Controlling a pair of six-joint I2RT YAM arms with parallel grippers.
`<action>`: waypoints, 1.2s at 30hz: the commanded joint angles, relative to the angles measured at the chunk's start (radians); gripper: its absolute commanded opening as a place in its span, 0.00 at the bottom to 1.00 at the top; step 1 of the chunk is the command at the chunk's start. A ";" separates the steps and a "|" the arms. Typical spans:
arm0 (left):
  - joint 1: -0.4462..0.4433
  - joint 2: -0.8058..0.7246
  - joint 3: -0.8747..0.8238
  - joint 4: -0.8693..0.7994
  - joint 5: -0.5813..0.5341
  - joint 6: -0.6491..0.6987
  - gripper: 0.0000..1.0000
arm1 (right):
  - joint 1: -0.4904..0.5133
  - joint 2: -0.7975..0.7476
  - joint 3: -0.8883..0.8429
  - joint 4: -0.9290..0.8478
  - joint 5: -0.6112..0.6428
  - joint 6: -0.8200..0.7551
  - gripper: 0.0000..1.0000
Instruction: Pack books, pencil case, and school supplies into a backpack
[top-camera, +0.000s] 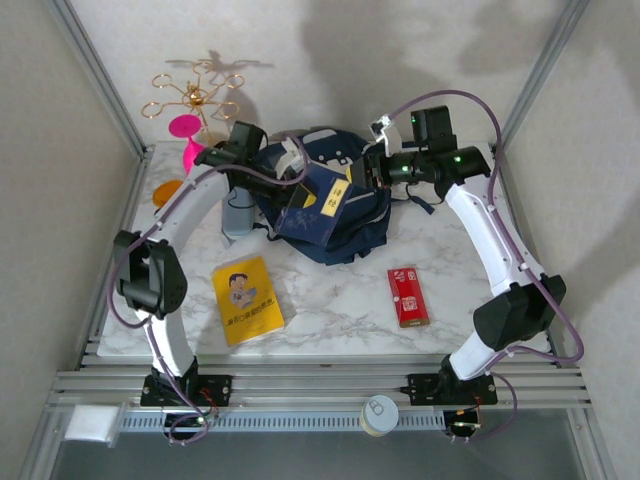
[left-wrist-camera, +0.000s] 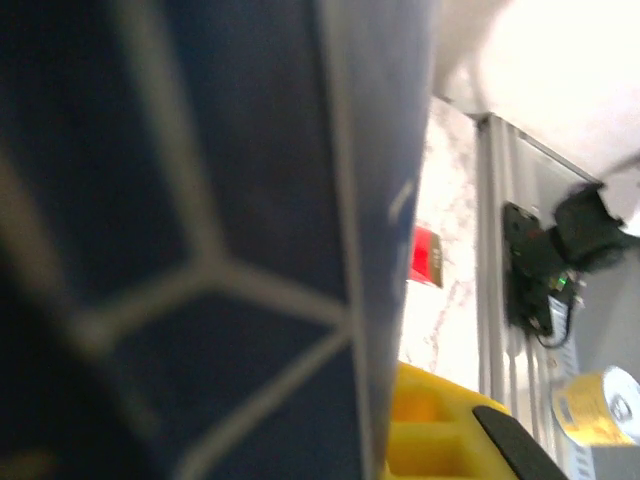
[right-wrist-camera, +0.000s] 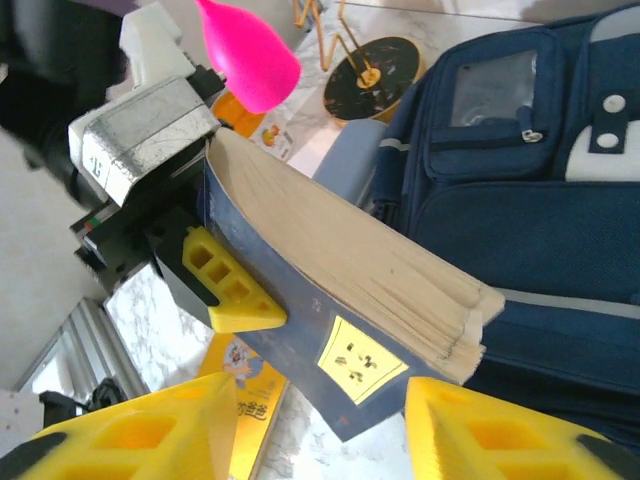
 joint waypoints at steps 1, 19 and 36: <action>0.004 -0.066 0.011 0.235 -0.134 -0.216 0.00 | -0.010 -0.015 -0.010 0.056 0.038 0.010 0.53; -0.081 -0.365 -0.407 0.879 -0.244 -0.862 0.00 | -0.213 -0.395 -0.685 0.808 -0.362 0.438 0.99; -0.221 -0.338 -0.375 1.090 -0.138 -1.048 0.00 | -0.119 -0.274 -0.747 1.062 -0.549 0.522 0.94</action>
